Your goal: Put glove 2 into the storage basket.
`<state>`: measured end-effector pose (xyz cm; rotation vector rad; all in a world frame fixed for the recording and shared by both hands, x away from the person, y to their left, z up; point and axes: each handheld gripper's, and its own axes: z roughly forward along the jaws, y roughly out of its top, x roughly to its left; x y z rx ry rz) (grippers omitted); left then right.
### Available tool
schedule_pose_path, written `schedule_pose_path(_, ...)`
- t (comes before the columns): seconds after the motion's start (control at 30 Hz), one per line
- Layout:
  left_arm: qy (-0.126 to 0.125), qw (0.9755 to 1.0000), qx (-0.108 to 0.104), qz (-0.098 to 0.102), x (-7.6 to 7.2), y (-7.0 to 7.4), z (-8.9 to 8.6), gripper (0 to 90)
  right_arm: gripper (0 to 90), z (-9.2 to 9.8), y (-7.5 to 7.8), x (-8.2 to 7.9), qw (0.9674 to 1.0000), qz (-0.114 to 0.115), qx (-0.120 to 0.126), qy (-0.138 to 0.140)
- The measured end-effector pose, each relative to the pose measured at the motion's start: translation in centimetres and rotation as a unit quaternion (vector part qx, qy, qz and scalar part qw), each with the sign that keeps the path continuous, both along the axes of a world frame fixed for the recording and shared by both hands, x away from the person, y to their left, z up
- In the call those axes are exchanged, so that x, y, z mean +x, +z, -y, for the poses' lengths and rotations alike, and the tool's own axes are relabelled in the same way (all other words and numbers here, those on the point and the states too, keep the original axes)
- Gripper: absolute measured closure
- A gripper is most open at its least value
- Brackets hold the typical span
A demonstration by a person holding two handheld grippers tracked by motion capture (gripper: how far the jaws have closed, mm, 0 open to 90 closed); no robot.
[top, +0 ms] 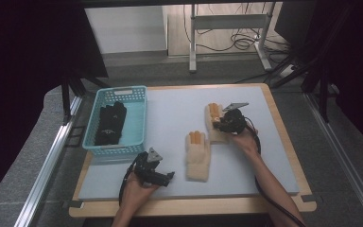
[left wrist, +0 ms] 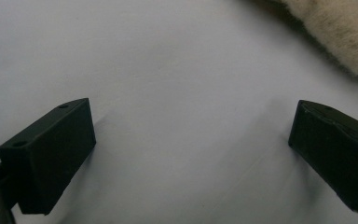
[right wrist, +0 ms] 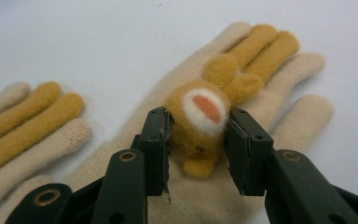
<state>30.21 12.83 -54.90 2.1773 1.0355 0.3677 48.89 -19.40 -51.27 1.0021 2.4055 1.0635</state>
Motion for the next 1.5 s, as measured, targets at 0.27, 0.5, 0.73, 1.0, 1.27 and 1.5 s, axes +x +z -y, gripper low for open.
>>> schedule_pose_path(0.27,0.000,1.0000,0.000,0.000,0.0,0.0,0.0,0.7,60.6,1.4,2.5,-1.9,0.9997,0.008,0.022,-0.007)
schedule_pose_path(0.5,0.000,1.0000,0.000,0.000,0.0,0.0,0.0,0.8,60.5,1.6,4.8,-4.8,0.9995,0.024,0.022,0.000)
schedule_pose_path(0.73,-0.001,1.0000,0.001,0.001,0.0,0.0,0.0,0.8,60.5,1.2,6.5,-8.2,0.9987,0.027,0.040,0.017)
schedule_pose_path(1.0,-0.001,1.0000,0.001,0.001,0.0,0.0,0.0,0.8,60.5,-0.2,6.6,-11.8,0.9988,-0.008,0.045,0.018)
schedule_pose_path(1.27,0.001,1.0000,-0.001,0.002,0.0,0.0,0.0,0.8,60.5,-3.3,5.5,-13.9,0.9982,-0.030,0.044,0.027)
schedule_pose_path(1.5,0.000,1.0000,0.000,0.002,0.0,0.0,0.0,0.8,60.3,-6.4,3.3,-13.7,0.9989,-0.042,0.016,0.014)
